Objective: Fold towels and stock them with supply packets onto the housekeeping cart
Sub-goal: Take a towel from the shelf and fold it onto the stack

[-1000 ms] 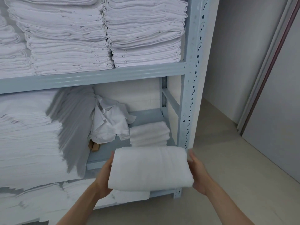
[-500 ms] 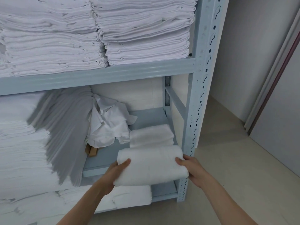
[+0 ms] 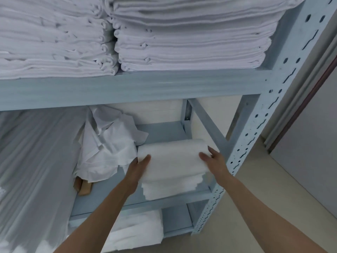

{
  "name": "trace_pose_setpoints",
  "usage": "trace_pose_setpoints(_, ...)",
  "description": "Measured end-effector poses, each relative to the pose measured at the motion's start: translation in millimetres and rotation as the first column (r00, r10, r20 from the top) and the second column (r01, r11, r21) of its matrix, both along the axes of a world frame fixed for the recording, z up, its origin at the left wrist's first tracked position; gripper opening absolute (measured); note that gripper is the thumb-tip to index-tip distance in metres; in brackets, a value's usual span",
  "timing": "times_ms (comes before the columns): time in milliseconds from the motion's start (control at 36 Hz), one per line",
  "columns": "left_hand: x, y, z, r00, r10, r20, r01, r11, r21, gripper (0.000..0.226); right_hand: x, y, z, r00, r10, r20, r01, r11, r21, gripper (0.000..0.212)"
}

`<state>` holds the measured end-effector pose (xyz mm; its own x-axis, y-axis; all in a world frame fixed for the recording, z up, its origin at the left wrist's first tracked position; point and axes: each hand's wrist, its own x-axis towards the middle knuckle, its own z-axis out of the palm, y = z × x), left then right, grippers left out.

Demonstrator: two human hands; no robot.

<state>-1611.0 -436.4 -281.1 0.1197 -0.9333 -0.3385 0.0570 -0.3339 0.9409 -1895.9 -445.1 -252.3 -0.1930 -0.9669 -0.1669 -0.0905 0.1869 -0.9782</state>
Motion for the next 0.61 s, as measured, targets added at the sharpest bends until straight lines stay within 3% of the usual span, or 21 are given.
trace_pose_setpoints(139, 1, -27, -17, 0.999, 0.050, -0.001, -0.050, 0.996, 0.068, 0.043, 9, -34, -18, 0.985, -0.030, -0.172, 0.036, 0.999, 0.033, 0.059)
trace_pose_setpoints(250, 0, -36, -41, 0.999, 0.033, 0.019, -0.035, 0.987, 0.158, 0.038, 8, -45, -47, 0.970, -0.008, -0.244, 0.040, 0.991, 0.128, 0.053)
trace_pose_setpoints(361, -7, -34, -61, 0.994, -0.004, 0.112, -0.021, 0.975, 0.221, 0.044, 5, -42, -76, 0.928, 0.036, -0.371, 0.029, 0.985, 0.168, 0.032)
trace_pose_setpoints(444, -10, -35, -61, 0.974, 0.017, 0.224, -0.064, 0.977, 0.202, 0.049, 6, -42, -80, 0.867, 0.049, -0.496, 0.036, 0.987, 0.159, 0.042)
trace_pose_setpoints(528, -10, -39, -56, 0.906, 0.066, 0.419, -0.105, 0.992, 0.071, 0.056, 11, -42, -74, 0.677, 0.006, -0.736, 0.049, 0.997, 0.053, 0.055)
trace_pose_setpoints(611, -15, -38, -47, 0.695, 0.112, 0.711, 0.009, 0.986, -0.164, 0.054, 19, -44, -64, 0.376, -0.169, -0.911, -0.147, 0.960, -0.239, 0.051)
